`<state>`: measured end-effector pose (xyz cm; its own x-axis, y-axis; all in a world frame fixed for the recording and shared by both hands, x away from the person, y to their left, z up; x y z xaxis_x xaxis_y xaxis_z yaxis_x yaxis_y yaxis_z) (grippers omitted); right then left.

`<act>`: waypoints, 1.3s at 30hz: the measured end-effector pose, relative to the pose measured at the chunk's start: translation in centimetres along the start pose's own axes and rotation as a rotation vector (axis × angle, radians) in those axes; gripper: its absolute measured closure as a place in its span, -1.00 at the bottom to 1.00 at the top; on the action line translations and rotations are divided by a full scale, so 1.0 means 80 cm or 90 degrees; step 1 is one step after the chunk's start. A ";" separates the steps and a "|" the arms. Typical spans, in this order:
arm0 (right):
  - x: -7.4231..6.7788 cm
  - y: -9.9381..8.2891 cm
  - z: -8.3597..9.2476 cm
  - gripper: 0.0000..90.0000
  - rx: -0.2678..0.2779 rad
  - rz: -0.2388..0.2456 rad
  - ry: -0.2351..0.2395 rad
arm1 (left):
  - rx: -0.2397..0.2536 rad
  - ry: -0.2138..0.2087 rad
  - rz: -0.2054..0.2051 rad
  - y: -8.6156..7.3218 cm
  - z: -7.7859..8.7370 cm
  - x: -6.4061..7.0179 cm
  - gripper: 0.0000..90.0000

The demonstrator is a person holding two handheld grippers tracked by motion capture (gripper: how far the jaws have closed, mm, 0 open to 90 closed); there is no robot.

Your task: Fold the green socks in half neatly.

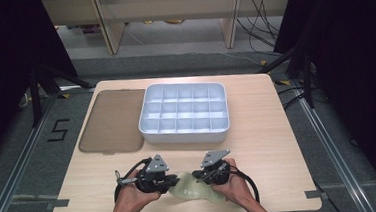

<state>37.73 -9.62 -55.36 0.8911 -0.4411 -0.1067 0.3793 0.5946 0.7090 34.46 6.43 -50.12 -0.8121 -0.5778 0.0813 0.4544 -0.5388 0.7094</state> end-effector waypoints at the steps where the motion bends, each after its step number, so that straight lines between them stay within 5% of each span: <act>1: -0.002 0.000 0.000 1.00 -0.002 -0.010 0.002 | 0.004 0.002 0.005 0.001 0.000 0.000 0.83; 2: 0.000 0.002 -0.002 1.00 0.003 0.013 0.003 | 0.004 0.005 0.010 0.001 0.001 -0.001 0.83; 3: -0.003 0.001 -0.002 1.00 -0.002 -0.010 0.002 | 0.007 0.005 0.003 0.001 0.001 -0.003 0.83; 7: -0.001 0.004 -0.005 1.00 0.001 -0.012 0.006 | 0.026 0.004 0.029 0.001 0.001 -0.003 0.83; 10: 0.000 0.007 -0.008 1.00 0.006 -0.025 0.009 | 0.024 0.009 0.016 0.003 0.004 -0.006 0.83; 18: 0.000 0.017 -0.019 1.00 0.016 -0.038 0.013 | 0.030 0.017 0.035 0.006 0.007 -0.017 0.83; 23: 0.001 0.017 -0.003 1.00 0.024 -0.035 0.012 | 0.035 0.017 0.044 0.005 0.007 -0.016 0.83; 30: 0.011 0.005 0.047 1.00 0.044 -0.021 -0.019 | 0.023 0.022 0.037 0.006 0.009 -0.016 0.83; 39: 0.009 -0.034 0.069 1.00 0.010 -0.030 -0.024 | 0.023 0.016 0.030 0.016 0.004 -0.008 0.83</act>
<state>35.93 -15.24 -53.47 0.8625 -0.4930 -0.1142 0.4163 0.5627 0.7142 35.45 6.31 -49.07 -0.7811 -0.6167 0.0979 0.4777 -0.4890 0.7299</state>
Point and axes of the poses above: each handheld gripper's, and its own axes: z roughly backward along the jaws, y roughly out of its top, x roughly to its right, the point moved 6 cm from there along -z, roughly forward along the jaws, and after that the axes turned 3 degrees about y, right-handed, at the moved point
